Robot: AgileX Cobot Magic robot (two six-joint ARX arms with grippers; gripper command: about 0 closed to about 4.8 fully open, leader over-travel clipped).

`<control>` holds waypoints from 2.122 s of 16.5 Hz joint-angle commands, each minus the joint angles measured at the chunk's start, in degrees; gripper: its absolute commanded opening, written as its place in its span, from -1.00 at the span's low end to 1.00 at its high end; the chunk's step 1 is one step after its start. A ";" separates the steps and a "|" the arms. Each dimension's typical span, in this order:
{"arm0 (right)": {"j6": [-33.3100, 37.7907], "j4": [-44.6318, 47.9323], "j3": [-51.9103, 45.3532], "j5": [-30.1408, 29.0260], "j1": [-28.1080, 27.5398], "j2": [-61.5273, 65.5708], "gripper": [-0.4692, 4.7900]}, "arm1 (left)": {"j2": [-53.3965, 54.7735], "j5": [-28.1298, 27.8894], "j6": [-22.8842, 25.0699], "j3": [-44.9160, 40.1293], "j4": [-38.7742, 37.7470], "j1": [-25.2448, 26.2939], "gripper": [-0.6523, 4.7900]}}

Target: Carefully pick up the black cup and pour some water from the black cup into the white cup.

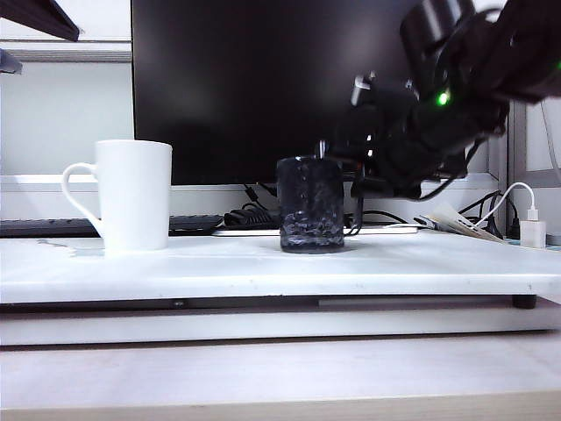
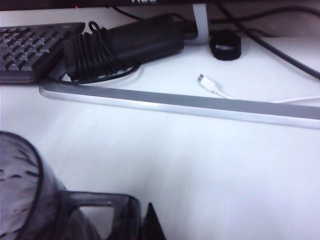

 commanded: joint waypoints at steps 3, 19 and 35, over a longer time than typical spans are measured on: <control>0.22 0.87 0.39 0.02 0.09 1.81 -0.83 | -0.11 0.20 0.04 0.11 0.07 0.07 1.00; -0.07 -1.25 0.39 0.04 0.11 -1.07 -0.13 | -0.11 0.39 -0.17 0.11 -1.79 0.04 1.00; -4.96 -47.21 -4.22 -1.36 0.17 -73.48 -0.14 | -34.53 0.68 -7.37 1.55 -15.63 0.07 1.00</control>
